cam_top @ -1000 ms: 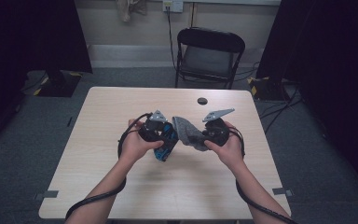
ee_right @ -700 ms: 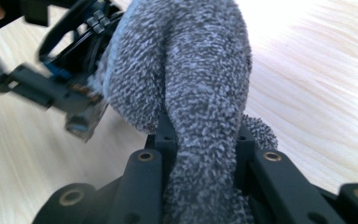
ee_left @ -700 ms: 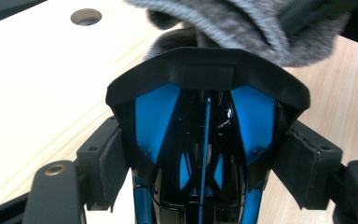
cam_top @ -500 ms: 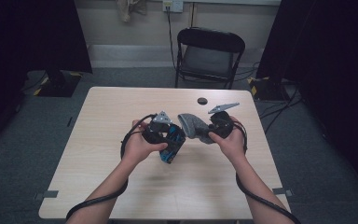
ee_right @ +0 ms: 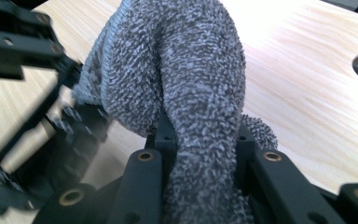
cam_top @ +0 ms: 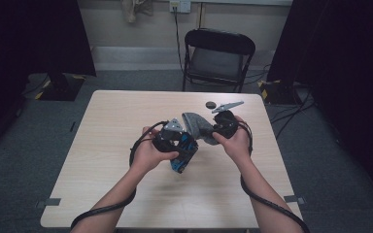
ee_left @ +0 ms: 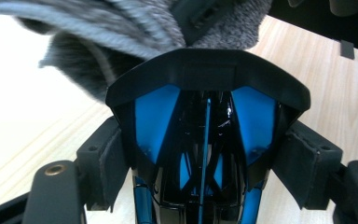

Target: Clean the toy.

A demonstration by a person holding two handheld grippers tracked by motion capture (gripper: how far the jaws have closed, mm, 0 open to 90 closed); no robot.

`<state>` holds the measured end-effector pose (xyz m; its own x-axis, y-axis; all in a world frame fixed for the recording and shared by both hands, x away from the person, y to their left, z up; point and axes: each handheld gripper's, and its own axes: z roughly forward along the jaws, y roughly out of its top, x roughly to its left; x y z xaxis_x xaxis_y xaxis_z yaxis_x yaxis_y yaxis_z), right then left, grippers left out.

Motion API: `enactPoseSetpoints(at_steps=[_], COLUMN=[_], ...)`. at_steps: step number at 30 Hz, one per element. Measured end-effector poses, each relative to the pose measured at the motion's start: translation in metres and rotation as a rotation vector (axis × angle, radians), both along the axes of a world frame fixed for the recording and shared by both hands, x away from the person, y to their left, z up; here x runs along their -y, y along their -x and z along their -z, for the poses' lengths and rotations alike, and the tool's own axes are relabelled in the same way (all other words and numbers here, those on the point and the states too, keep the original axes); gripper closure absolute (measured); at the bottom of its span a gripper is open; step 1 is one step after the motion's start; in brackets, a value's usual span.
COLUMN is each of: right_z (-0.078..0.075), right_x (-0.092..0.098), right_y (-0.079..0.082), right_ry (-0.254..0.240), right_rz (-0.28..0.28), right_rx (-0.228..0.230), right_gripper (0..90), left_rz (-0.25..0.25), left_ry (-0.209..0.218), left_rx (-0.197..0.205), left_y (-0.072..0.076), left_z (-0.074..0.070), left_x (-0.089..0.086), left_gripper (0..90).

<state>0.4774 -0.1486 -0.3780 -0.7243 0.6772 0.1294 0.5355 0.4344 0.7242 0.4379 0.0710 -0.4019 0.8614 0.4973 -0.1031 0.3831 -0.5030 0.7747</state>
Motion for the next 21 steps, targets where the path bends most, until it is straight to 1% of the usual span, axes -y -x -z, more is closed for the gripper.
enactPoseSetpoints(at_steps=[6, 7, 8, 14, 16, 18, 21], right_z=[-0.005, -0.005, -0.005, -0.006, -0.006, -0.006, -0.006], right_x=[-0.013, -0.013, -0.016, -0.016, -0.015, -0.013, -0.01], right_y=[0.006, 0.006, 0.008, 0.012, 0.014, 0.015, 0.017], right_ry=[0.003, 0.003, 0.006, 0.002, -0.001, -0.004, -0.012], right_rz=[-0.057, -0.057, -0.07, -0.096, -0.101, -0.106, -0.11], right_rx=[0.003, 0.003, 0.003, 0.006, 0.008, 0.009, 0.004], right_gripper=[72.6, 72.6, 72.7, 72.7, 72.7, 72.7, 72.7], left_rz=[-0.01, -0.01, -0.022, -0.037, -0.039, -0.05, -0.055], left_ry=[-0.006, -0.006, -0.007, -0.017, -0.016, -0.02, -0.026], left_rx=[0.001, 0.001, 0.003, 0.006, 0.001, 0.008, 0.006], left_y=[-0.004, -0.004, -0.005, -0.008, -0.009, -0.01, -0.011], left_z=[0.003, 0.003, 0.003, 0.004, 0.004, 0.005, 0.005], left_x=[-0.001, -0.001, -0.003, -0.007, -0.009, -0.01, -0.013], left_gripper=[25.4, 25.4, 25.4, 25.4, 25.4, 25.4, 25.4])
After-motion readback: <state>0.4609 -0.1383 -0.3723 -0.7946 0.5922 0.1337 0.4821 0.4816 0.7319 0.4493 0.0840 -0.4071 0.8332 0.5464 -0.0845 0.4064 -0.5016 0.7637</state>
